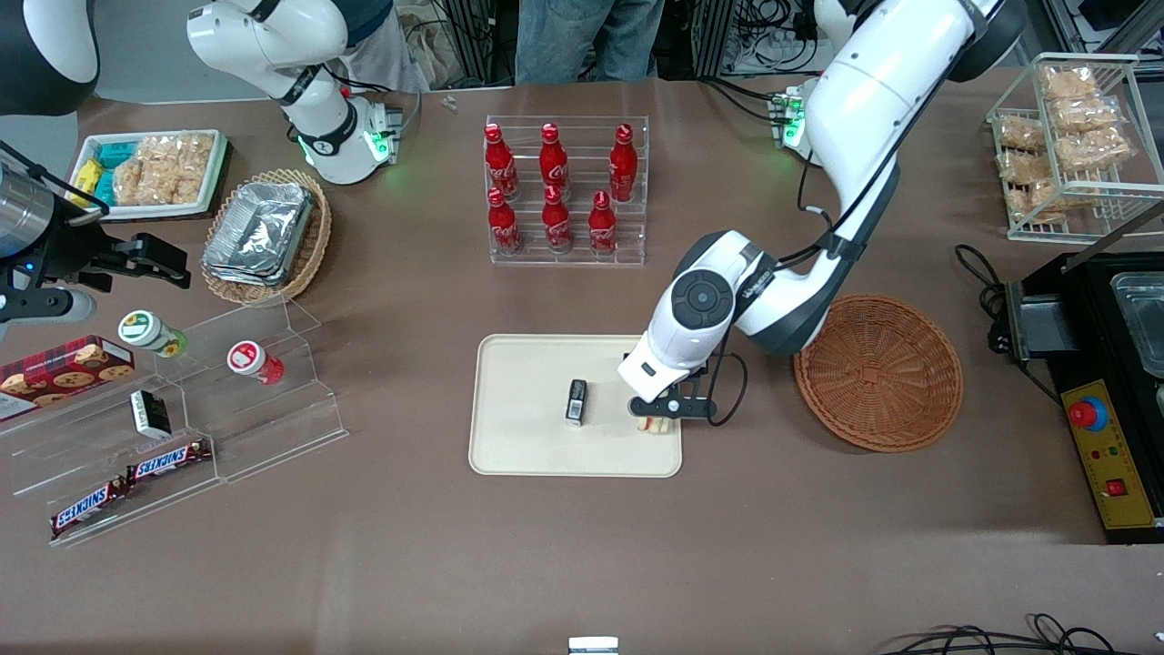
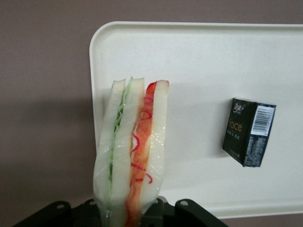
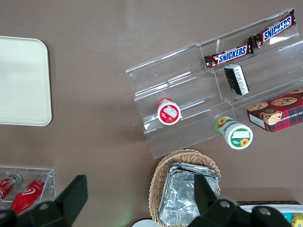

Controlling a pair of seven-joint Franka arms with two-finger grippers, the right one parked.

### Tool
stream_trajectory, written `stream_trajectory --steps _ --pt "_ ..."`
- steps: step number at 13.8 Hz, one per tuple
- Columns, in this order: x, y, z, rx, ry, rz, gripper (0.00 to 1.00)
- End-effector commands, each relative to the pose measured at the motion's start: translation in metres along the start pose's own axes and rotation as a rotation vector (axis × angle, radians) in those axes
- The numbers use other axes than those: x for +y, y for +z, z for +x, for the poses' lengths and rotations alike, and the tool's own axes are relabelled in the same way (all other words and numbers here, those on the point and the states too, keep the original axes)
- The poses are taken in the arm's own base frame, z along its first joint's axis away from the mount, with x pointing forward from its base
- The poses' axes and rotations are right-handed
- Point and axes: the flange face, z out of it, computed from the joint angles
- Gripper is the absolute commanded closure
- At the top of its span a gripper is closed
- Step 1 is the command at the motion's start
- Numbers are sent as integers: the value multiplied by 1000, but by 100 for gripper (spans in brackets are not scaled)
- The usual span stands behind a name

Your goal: Place sandwich from basket to tray

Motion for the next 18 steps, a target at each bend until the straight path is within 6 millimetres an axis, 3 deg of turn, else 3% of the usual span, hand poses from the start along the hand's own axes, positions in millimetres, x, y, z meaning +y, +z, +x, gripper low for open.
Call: stream_trajectory --steps 1,3,9,10,11,12,13,15,18 --pt "7 17 5 22 -11 -14 100" --pt "6 35 4 4 -18 -15 100" --pt "5 46 5 18 -3 -12 100" --pt "5 45 5 23 2 -8 82" --pt "4 45 6 25 7 -5 49" --pt "4 41 6 30 6 -6 31" --pt "4 37 7 35 2 -8 0" --pt "8 9 10 66 -53 -17 0" --pt "8 -64 13 140 -112 -22 0"
